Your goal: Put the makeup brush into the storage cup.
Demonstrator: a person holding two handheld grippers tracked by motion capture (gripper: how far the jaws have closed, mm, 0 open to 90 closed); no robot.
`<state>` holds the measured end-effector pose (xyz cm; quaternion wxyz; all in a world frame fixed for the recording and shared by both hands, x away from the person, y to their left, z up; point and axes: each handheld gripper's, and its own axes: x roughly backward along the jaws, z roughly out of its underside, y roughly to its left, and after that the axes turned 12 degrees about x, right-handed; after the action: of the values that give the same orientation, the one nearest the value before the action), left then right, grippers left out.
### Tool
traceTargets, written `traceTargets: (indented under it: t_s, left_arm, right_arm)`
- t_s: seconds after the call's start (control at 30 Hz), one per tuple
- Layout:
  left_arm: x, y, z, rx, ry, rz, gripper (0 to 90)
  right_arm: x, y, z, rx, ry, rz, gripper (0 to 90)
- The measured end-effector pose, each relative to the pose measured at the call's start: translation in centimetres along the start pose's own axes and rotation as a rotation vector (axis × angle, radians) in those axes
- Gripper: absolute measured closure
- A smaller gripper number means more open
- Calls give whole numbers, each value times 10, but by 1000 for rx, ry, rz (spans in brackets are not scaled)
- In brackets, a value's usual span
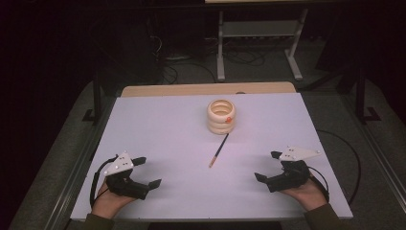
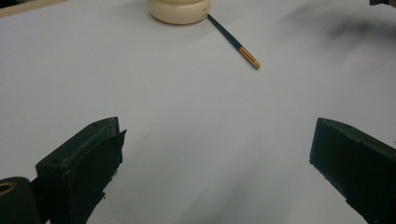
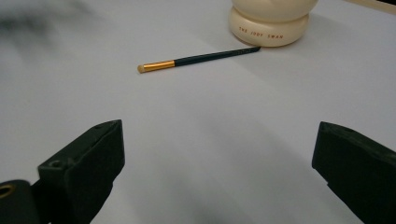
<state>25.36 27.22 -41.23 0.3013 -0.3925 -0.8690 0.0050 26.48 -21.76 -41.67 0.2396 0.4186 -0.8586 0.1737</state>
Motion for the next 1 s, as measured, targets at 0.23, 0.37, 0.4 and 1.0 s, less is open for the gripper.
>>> traceTargets:
  t_s: [0.23,0.37,0.4,1.0]
  left_arm:
    - [-3,0,-1,7,5,-1,2]
    - [-5,1,-2,10,9,1,2]
    - [-5,1,-2,10,9,1,2]
    - [-8,0,-6,-9,-13,7,3]
  right_arm:
    - [-1,-1,1,-1,-5,5,17]
    - [-2,-2,1,-2,-5,3,17]
    - [-2,-2,1,-2,-5,3,17]
    - [-10,-10,-2,-8,-37,-33,17]
